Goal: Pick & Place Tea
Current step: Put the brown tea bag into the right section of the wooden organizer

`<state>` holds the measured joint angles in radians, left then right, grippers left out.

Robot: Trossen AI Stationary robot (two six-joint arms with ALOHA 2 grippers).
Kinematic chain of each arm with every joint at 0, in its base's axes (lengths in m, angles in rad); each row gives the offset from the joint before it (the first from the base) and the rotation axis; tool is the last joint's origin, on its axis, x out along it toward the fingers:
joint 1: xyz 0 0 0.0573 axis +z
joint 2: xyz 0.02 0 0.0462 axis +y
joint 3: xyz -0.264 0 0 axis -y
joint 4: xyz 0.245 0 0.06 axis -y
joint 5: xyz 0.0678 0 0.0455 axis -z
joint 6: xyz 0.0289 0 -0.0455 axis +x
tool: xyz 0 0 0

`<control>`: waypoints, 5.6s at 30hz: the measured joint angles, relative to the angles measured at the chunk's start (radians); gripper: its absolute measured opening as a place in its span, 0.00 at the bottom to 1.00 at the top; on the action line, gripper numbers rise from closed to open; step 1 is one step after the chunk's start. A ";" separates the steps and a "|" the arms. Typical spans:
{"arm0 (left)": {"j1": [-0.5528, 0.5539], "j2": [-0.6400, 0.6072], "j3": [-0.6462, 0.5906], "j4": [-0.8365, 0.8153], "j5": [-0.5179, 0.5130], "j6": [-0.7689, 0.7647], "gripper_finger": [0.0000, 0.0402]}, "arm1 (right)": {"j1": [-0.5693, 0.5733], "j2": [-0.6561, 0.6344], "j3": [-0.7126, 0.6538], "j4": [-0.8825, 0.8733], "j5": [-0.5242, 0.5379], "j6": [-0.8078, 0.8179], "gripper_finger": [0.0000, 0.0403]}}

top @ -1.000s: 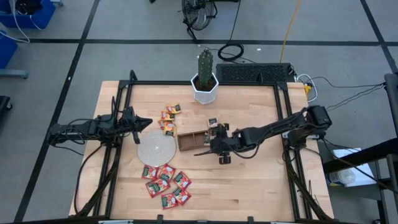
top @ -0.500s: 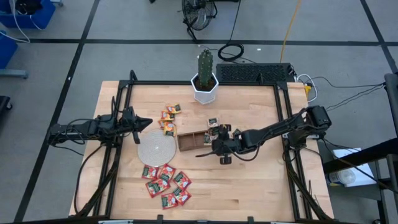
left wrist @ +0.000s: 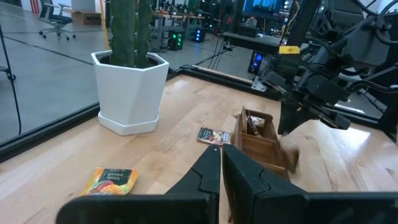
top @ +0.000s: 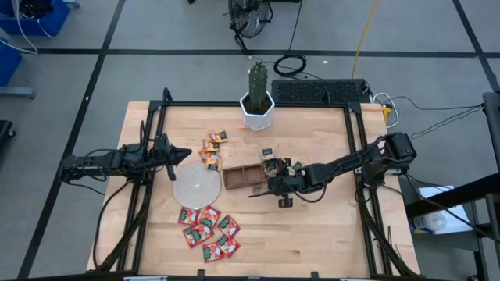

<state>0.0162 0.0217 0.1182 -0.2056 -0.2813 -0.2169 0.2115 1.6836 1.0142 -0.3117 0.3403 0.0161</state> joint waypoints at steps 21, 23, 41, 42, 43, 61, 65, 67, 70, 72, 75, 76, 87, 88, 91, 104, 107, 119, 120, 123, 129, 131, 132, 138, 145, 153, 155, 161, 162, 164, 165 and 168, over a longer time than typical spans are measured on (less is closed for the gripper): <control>0.000 0.000 0.000 0.000 0.000 0.000 0.05 | -0.003 0.040 0.007 0.217 -0.236 0.094 0.56; 0.000 0.000 0.000 0.000 0.000 0.000 0.05 | -0.002 0.079 0.007 0.253 -0.241 0.104 0.62; 0.000 0.000 0.000 0.000 0.000 0.000 0.05 | 0.020 0.206 0.027 0.291 -0.211 0.131 0.46; 0.000 0.000 0.000 0.000 0.000 0.000 0.05 | 0.025 0.206 0.026 0.296 -0.211 0.125 0.43; 0.000 0.000 0.000 0.000 0.000 0.000 0.05 | 0.028 0.206 0.026 0.307 -0.211 0.122 0.40; 0.000 0.000 0.000 0.000 0.000 0.000 0.05 | 0.111 0.179 0.025 0.327 -0.139 0.031 0.00; 0.000 0.000 0.000 0.000 0.000 0.000 0.05 | 0.150 0.102 0.025 0.302 0.046 0.013 0.00; 0.000 0.000 0.000 0.000 0.000 0.000 0.05 | 0.177 0.059 0.025 0.292 0.237 0.043 0.00; 0.000 0.000 0.000 0.000 0.000 0.000 0.05 | 0.224 0.027 0.026 0.227 0.617 0.170 0.00; 0.000 0.000 0.000 0.000 0.000 0.000 0.05 | 0.244 0.028 0.026 0.150 0.791 0.291 0.00; 0.000 0.000 0.000 0.000 0.000 0.000 0.05 | 0.250 0.050 0.026 0.039 0.838 0.531 0.00; 0.000 0.000 0.000 0.000 0.000 0.000 0.05 | 0.247 0.061 0.024 0.001 0.823 0.617 0.00; 0.000 0.000 0.000 0.000 0.000 0.000 0.05 | 0.166 0.100 -0.131 0.143 0.747 0.872 0.00; 0.000 0.000 0.000 0.000 0.000 0.000 0.05 | 0.161 0.100 -0.136 0.174 0.742 0.849 0.00; 0.000 0.000 0.000 0.001 0.000 0.000 0.05 | 0.148 0.100 -0.140 0.234 0.716 0.773 0.00; 0.000 0.000 0.000 0.000 0.000 0.000 0.05 | 0.117 0.100 -0.140 0.350 0.695 0.626 0.24; 0.000 0.000 0.000 0.000 0.000 0.000 0.05 | 0.108 0.100 -0.140 0.350 0.667 0.626 0.30; 0.000 0.000 0.000 0.000 0.000 0.000 0.05 | 0.090 0.092 -0.140 0.352 0.574 0.592 0.45; 0.000 0.000 0.000 0.000 0.000 0.000 0.05 | 0.090 0.089 -0.140 0.352 0.571 0.591 0.45; 0.000 0.000 0.000 0.000 0.000 0.000 0.05 | 0.090 0.076 -0.140 0.343 0.562 0.589 0.45; 0.000 0.000 0.000 0.000 0.000 0.000 0.05 | 0.090 0.053 -0.140 0.345 0.559 0.566 0.46; 0.000 0.000 0.000 0.000 0.000 0.000 0.05 | 0.090 0.042 -0.140 0.345 0.545 0.560 0.47; 0.000 0.000 0.000 0.000 0.000 0.000 0.05 | 0.089 0.037 -0.140 0.345 0.543 0.555 0.47; 0.000 0.000 0.000 0.000 0.000 0.000 0.05 | 0.077 0.014 -0.140 0.344 0.540 0.536 0.51; 0.000 0.000 0.000 0.000 0.000 0.000 0.05 | 0.047 0.010 -0.140 0.338 0.472 0.520 0.52; 0.000 0.000 0.000 0.000 0.000 0.000 0.05 | 0.023 0.010 -0.140 0.338 0.387 0.520 0.52; 0.000 0.000 0.000 0.000 0.000 0.000 0.05 | 0.014 0.010 -0.140 0.337 0.349 0.520 0.53; 0.000 0.000 0.000 0.000 0.000 0.000 0.05 | -0.009 0.010 -0.140 0.339 0.264 0.518 0.53; 0.000 0.000 0.000 0.000 0.000 0.000 0.05 | -0.011 0.009 -0.140 0.340 0.259 0.517 0.53; 0.000 0.000 0.000 0.000 0.000 0.000 0.05 | -0.017 0.001 -0.140 0.334 0.254 0.519 0.53; 0.000 0.000 0.000 0.000 0.000 0.000 0.05 | -0.020 -0.004 -0.140 0.329 0.251 0.523 0.53; 0.000 0.000 0.000 0.000 0.000 0.000 0.05 | -0.028 -0.026 -0.140 0.318 0.255 0.545 0.53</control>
<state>0.0162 0.0216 0.1181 -0.2054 -0.2813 -0.2169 0.1838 1.6576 0.8742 0.0065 0.5953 0.5616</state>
